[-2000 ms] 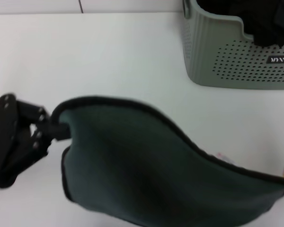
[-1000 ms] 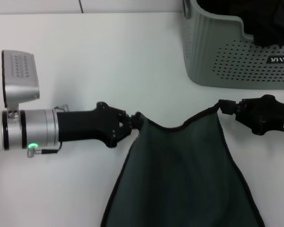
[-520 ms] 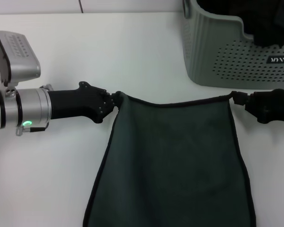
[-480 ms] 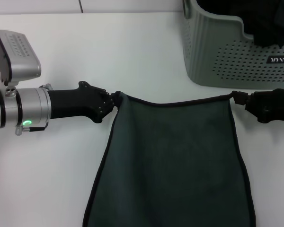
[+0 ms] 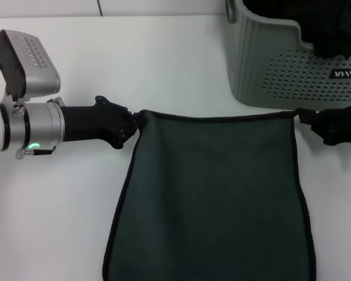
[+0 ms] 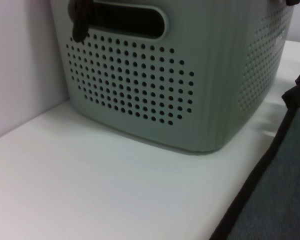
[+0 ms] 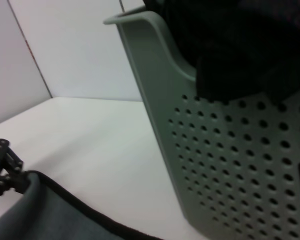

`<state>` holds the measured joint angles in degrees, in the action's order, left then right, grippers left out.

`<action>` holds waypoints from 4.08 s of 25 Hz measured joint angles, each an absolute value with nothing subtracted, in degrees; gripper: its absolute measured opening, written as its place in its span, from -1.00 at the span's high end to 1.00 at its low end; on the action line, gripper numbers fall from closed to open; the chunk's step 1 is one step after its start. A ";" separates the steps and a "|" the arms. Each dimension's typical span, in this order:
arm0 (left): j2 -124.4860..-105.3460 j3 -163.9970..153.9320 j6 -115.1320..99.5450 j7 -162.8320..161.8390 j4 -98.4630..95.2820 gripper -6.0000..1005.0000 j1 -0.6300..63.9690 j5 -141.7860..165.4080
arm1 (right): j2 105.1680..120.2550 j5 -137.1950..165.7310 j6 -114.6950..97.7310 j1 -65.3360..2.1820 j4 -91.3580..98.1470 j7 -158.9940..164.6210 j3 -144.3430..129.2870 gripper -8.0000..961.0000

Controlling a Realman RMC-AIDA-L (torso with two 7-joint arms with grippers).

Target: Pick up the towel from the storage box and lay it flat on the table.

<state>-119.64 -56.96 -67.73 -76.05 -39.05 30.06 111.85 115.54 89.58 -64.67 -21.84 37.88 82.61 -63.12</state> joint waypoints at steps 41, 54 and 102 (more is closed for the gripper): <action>-120.07 -60.64 -63.83 -74.44 -46.24 0.91 29.92 114.96 | 115.84 89.09 -59.58 -26.25 35.51 82.48 -64.56 0.79; -120.23 -60.59 -61.22 -74.70 -46.45 0.45 28.82 111.51 | 115.54 85.36 -63.61 -22.99 36.20 82.76 -64.03 0.25; -119.86 -61.23 -110.92 -65.63 -42.96 -0.01 22.67 88.02 | 115.12 88.85 -122.00 -23.50 41.44 67.43 -53.43 -0.37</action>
